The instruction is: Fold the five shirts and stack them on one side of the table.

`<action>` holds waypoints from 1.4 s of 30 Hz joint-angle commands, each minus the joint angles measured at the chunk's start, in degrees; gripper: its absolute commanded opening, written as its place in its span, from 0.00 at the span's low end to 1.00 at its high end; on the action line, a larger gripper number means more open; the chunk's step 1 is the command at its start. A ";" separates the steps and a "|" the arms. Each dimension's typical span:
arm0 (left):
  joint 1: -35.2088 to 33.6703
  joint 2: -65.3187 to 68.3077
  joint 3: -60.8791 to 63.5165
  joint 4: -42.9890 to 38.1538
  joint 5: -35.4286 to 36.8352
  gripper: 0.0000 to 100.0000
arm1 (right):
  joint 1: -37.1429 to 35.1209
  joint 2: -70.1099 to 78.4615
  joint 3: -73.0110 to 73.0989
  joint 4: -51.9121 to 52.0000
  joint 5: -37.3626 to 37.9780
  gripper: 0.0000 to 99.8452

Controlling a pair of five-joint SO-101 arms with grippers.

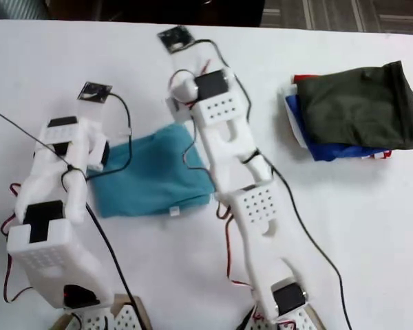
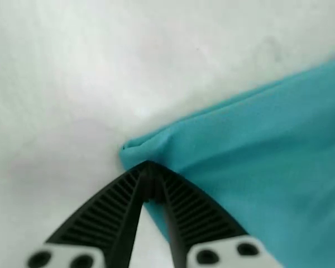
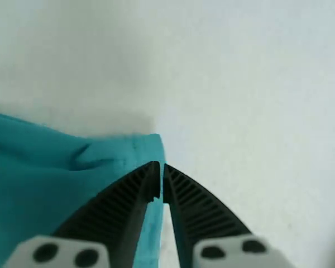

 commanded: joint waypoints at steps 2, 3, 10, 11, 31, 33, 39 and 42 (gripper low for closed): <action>-0.44 -0.70 -1.36 0.88 0.09 0.03 | -4.44 1.80 -1.58 -1.10 -0.53 0.02; -0.44 -0.70 -1.36 0.88 0.09 0.03 | -4.88 3.03 -1.41 -1.80 -0.53 0.02; -1.76 -0.70 -1.36 0.88 0.09 0.03 | -2.95 10.33 -1.41 -3.74 -0.53 0.02; -2.37 -0.53 -1.36 0.88 0.09 0.03 | -2.07 10.68 -1.41 -3.56 -0.44 0.02; -3.87 -0.35 -1.27 0.88 0.00 0.03 | -2.86 5.93 -10.55 -0.40 -0.35 0.02; -4.04 -0.35 -1.01 0.88 0.00 0.03 | -4.18 5.58 -10.02 -0.48 -0.35 0.02; -4.04 -0.35 -1.01 0.88 0.00 0.03 | -5.23 8.40 -5.54 -5.93 -0.44 0.02; -4.13 -0.44 -0.92 0.88 0.00 0.03 | -3.56 12.00 -4.40 -8.31 0.00 0.02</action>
